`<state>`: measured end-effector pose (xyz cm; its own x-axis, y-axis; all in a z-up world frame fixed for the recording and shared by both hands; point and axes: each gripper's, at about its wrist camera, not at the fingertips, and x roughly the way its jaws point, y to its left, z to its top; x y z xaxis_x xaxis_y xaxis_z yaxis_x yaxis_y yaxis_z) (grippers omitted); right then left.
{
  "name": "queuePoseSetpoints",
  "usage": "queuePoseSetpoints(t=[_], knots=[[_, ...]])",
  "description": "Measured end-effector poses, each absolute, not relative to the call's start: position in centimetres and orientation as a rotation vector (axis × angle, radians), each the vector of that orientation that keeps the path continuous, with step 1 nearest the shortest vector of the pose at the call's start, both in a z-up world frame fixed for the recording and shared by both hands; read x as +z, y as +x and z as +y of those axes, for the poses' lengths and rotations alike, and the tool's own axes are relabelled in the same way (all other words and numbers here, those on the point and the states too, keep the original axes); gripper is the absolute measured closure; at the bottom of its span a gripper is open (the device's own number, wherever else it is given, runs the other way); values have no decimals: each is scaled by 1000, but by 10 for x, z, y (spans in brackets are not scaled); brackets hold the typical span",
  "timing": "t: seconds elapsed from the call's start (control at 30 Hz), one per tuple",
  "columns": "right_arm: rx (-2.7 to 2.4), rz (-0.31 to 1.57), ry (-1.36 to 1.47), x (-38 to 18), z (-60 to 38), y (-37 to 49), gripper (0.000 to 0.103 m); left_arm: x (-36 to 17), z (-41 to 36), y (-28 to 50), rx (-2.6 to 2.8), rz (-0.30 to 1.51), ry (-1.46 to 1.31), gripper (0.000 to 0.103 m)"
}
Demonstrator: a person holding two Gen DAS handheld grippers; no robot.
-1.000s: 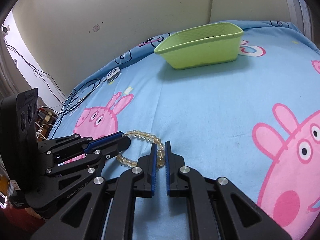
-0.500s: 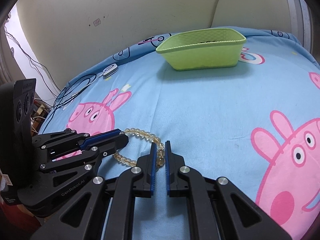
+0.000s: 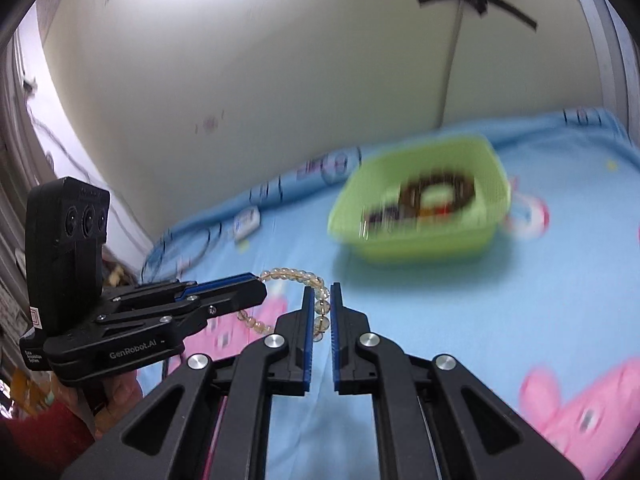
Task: Organize jewelry
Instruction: 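Lower the amber bracelet into the green bowl and open both grippers, then withdraw both open grippers from the bowl toward the last dark bracelet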
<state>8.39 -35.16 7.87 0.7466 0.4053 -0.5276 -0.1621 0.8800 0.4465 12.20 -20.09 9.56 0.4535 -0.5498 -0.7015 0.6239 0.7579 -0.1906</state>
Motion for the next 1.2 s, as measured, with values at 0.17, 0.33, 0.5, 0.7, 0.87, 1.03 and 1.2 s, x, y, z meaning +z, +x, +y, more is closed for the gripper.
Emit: queuePoseSetpoints(t=[0.17, 0.33, 0.5, 0.7, 0.87, 1.03, 1.2], knots=[[210, 613, 401, 92, -388, 152, 103, 108, -255, 190, -721, 828, 108, 94], [63, 686, 469, 60, -421, 204, 103, 87, -286, 236, -642, 905, 110, 73], [69, 616, 483, 60, -415, 165, 103, 89, -267, 215, -613, 858, 137, 73], [86, 574, 505, 67, -377, 102, 103, 80, -223, 152, -555, 818, 184, 73], [57, 595, 519, 54, -346, 43, 95, 50, -187, 102, -474, 861, 204, 73], [55, 644, 516, 38, -319, 4, 94, 30, -161, 68, -422, 874, 216, 73], [56, 672, 519, 24, -298, -18, 94, 17, -147, 41, -400, 879, 229, 73]])
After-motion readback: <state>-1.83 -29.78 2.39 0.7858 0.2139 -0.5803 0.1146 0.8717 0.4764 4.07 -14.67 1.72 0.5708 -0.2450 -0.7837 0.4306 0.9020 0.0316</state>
